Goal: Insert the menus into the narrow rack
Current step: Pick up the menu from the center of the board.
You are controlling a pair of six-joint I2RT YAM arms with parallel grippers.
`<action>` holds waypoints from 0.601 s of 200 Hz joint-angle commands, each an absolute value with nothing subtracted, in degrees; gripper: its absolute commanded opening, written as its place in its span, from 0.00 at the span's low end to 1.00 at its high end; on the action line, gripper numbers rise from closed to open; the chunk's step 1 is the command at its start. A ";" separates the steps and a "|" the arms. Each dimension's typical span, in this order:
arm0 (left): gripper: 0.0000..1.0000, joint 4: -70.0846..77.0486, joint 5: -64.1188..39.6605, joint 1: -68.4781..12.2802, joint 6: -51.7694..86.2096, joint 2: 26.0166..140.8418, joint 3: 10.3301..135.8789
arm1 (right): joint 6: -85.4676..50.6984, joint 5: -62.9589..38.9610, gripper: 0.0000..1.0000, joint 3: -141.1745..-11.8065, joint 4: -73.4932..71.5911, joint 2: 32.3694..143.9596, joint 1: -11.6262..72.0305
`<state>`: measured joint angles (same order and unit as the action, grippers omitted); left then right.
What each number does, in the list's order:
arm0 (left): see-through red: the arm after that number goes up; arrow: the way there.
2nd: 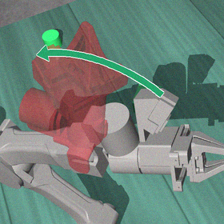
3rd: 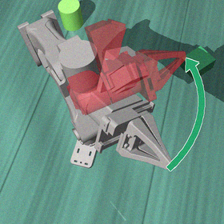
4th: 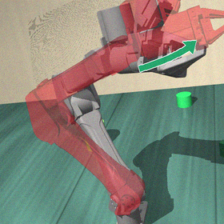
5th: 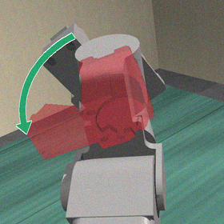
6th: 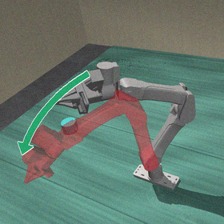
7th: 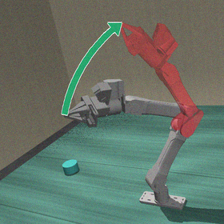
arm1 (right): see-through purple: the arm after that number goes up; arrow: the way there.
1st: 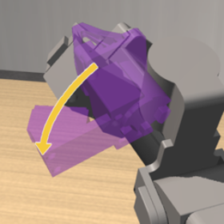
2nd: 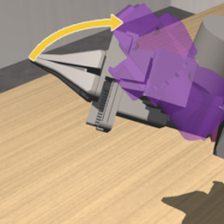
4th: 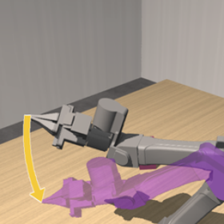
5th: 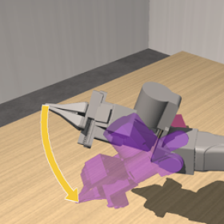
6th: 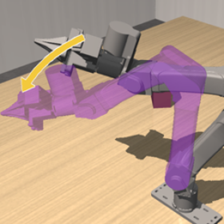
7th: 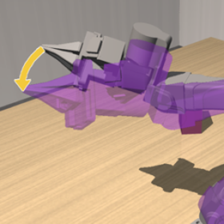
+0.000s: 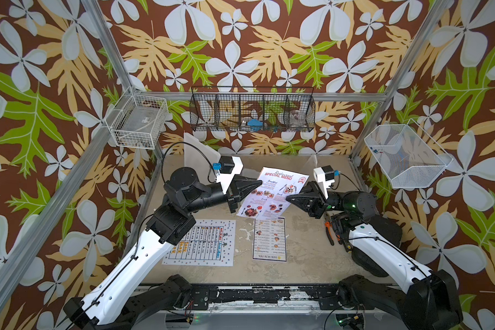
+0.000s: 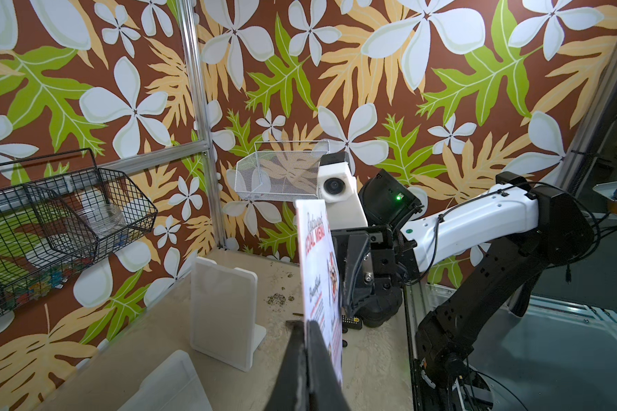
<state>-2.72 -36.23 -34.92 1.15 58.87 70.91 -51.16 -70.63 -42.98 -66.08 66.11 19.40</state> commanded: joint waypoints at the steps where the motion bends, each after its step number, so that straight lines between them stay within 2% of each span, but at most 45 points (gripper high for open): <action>1: 0.00 -1.71 -35.38 -34.72 0.59 58.62 70.76 | -50.53 -70.40 0.01 -43.49 -65.66 65.70 19.34; 83: 0.00 -1.43 -37.36 -31.91 1.87 57.54 68.87 | -39.55 -67.00 0.00 -45.06 -49.90 62.31 18.65; 120: 0.39 0.73 -43.24 -31.82 3.60 59.06 67.05 | -39.77 -69.85 0.00 -46.70 -50.26 63.10 18.77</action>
